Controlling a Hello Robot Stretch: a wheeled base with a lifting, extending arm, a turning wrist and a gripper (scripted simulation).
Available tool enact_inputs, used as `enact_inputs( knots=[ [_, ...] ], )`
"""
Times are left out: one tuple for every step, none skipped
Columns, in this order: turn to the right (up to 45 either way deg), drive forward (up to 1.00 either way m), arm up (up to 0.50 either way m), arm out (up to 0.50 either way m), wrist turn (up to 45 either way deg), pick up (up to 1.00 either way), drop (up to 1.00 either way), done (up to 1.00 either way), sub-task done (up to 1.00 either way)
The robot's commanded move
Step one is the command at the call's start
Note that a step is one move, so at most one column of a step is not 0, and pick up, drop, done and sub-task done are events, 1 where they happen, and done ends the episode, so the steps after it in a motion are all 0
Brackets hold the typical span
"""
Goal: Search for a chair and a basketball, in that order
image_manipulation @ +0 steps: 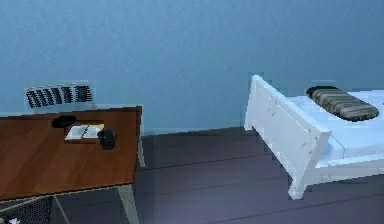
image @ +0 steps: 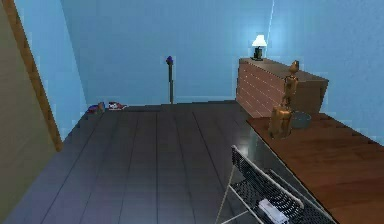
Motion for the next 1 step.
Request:
enact_inputs(
  knots=[
    [0.0, 0.05, 0.00, 0.00, 0.0, 0.00, 0.00, 0.00, 0.00]
  ],
)
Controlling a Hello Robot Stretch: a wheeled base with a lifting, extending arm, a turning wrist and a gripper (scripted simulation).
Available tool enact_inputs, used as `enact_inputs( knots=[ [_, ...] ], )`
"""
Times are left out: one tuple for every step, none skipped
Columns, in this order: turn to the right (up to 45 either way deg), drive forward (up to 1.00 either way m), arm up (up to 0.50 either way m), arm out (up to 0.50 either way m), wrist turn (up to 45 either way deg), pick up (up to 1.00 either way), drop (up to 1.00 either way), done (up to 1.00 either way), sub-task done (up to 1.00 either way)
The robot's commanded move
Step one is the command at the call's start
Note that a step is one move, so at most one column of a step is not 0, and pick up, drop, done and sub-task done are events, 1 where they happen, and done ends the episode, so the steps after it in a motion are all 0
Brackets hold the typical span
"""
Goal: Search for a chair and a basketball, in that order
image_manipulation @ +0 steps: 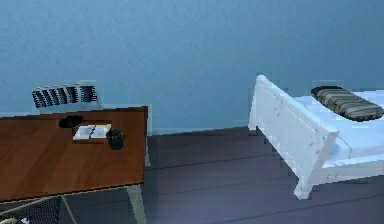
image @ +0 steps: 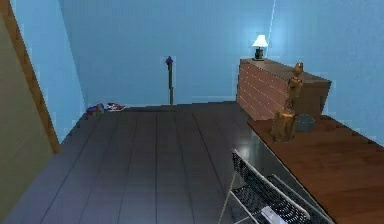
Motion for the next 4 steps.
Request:
enact_inputs(
  knots=[
    [30.0, 0.00, 0.00, 0.00, 0.0, 0.00, 0.00, 0.00, 0.00],
    [0.0, 0.00, 0.00, 0.00, 0.0, 0.00, 0.00, 0.00, 1.00],
    [45.0, 0.00, 0.00, 0.00, 0.0, 0.00, 0.00, 0.00, 0.00],
    [27.0, 0.00, 0.00, 0.00, 0.0, 0.00, 0.00, 0.00, 0.00]
  ],
)
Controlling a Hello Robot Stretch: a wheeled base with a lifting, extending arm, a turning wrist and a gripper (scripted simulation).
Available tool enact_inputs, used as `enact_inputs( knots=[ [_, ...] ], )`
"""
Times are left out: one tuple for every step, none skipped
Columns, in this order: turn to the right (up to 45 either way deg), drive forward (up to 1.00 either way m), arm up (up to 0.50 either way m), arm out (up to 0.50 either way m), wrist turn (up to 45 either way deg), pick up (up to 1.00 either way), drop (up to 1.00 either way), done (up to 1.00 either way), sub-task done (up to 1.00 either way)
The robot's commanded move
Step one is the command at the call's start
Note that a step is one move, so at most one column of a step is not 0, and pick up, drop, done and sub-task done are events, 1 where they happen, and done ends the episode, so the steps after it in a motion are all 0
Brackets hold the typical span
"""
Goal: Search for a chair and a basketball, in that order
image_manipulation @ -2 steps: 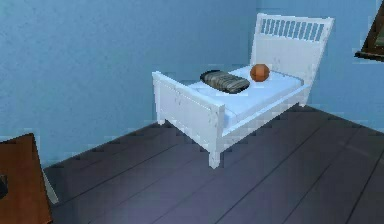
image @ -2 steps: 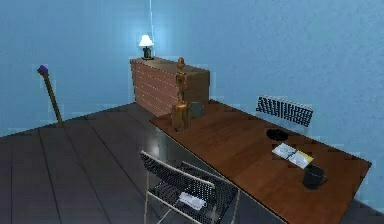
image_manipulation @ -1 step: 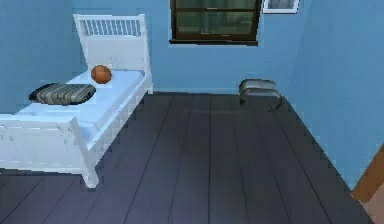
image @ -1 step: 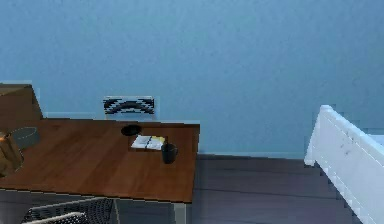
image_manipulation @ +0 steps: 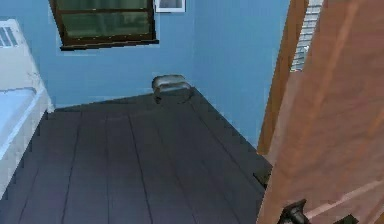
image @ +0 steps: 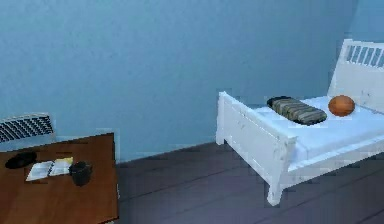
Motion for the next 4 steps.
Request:
enact_inputs(
  knots=[
    [0.0, 0.10, 0.00, 0.00, 0.0, 0.00, 0.00, 0.00, 0.00],
    [45.0, 0.00, 0.00, 0.00, 0.0, 0.00, 0.00, 0.00, 0.00],
    [12.0, 0.00, 0.00, 0.00, 0.0, 0.00, 0.00, 0.00, 0.00],
    [0.0, 1.00, 0.00, 0.00, 0.0, 0.00, 0.00, 0.00, 0.00]
  ],
)
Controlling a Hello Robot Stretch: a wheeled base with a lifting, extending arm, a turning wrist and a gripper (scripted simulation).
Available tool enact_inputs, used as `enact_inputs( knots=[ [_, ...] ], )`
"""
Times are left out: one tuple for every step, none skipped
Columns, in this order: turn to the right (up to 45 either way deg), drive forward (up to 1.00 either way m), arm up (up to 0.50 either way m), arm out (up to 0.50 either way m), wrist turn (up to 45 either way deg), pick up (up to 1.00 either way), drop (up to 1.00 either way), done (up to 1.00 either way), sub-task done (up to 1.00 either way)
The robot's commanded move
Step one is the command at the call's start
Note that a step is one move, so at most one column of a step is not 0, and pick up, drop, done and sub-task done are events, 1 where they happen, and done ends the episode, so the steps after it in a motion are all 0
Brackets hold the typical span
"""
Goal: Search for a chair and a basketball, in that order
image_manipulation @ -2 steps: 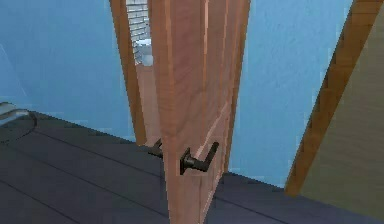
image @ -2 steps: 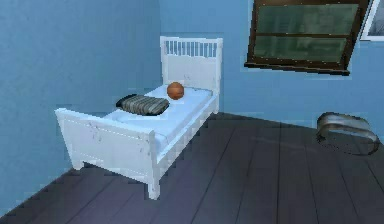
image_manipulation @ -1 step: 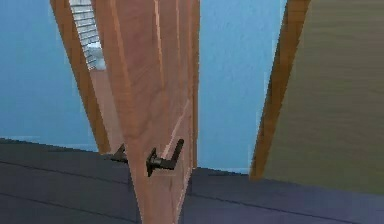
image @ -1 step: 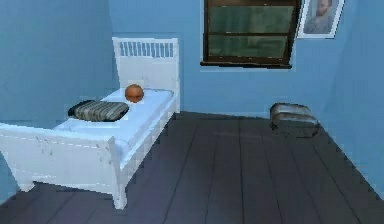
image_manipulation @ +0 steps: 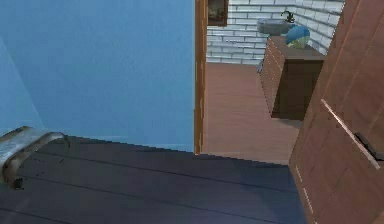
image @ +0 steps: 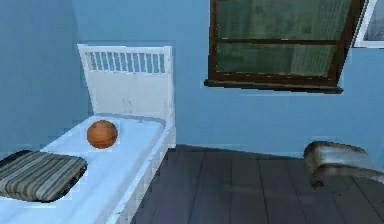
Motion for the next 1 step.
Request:
enact_inputs(
  knots=[
    [3.0, 0.00, 0.00, 0.00, 0.0, 0.00, 0.00, 0.00, 0.00]
  ],
)
